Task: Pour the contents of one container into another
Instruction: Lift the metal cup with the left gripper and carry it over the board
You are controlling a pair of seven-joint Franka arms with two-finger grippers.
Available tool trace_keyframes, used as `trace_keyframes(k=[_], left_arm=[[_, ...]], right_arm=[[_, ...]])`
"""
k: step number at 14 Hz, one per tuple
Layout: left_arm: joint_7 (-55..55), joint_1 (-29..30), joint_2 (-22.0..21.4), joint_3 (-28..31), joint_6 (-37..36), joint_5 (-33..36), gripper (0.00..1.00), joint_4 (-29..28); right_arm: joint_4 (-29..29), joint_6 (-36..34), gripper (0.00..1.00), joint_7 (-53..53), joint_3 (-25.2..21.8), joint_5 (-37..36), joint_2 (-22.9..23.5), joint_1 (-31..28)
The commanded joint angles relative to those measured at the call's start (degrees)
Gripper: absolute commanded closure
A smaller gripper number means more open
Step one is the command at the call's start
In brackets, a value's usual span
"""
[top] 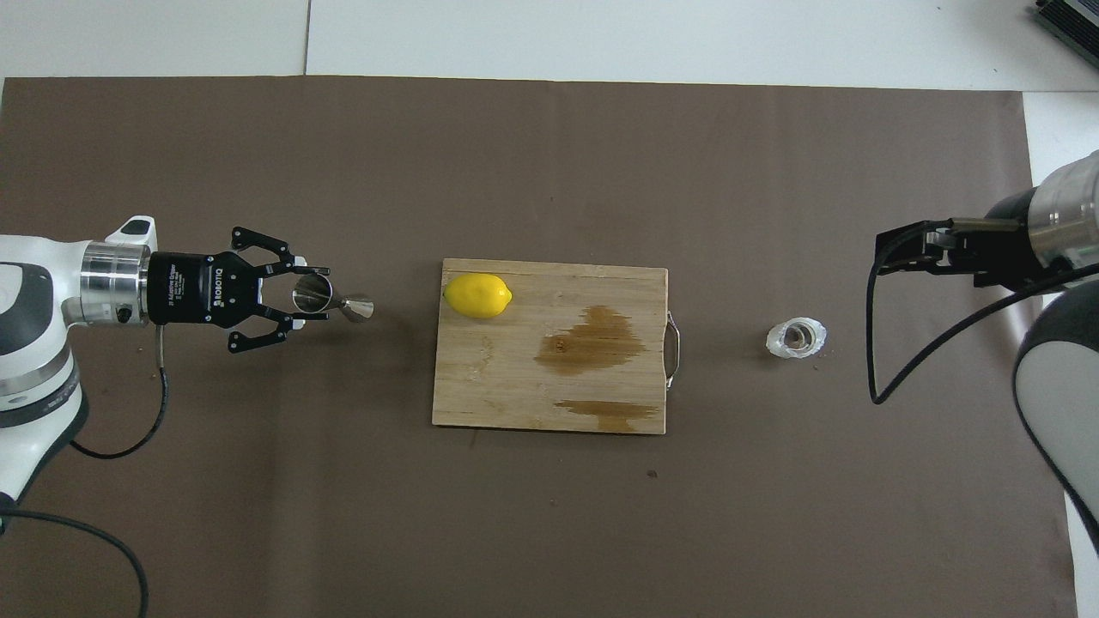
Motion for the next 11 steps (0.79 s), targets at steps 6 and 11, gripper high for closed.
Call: trace_keyframes(k=[6,11], left_arm=[[-8.5,-19.3,-7.0,-3.7,27.6,-18.3,1.0,-7.2],[-7.6,-24.2,-6.6,-13.5,45.9,-32.1,1.0,-7.8]], right_arm=[[1.0,-1.1,0.0,-1.2,0.4,1.5,0.5,-0.9],[1.0,-1.1,0.0,-1.2,0.4,1.5,0.5,-0.9]])
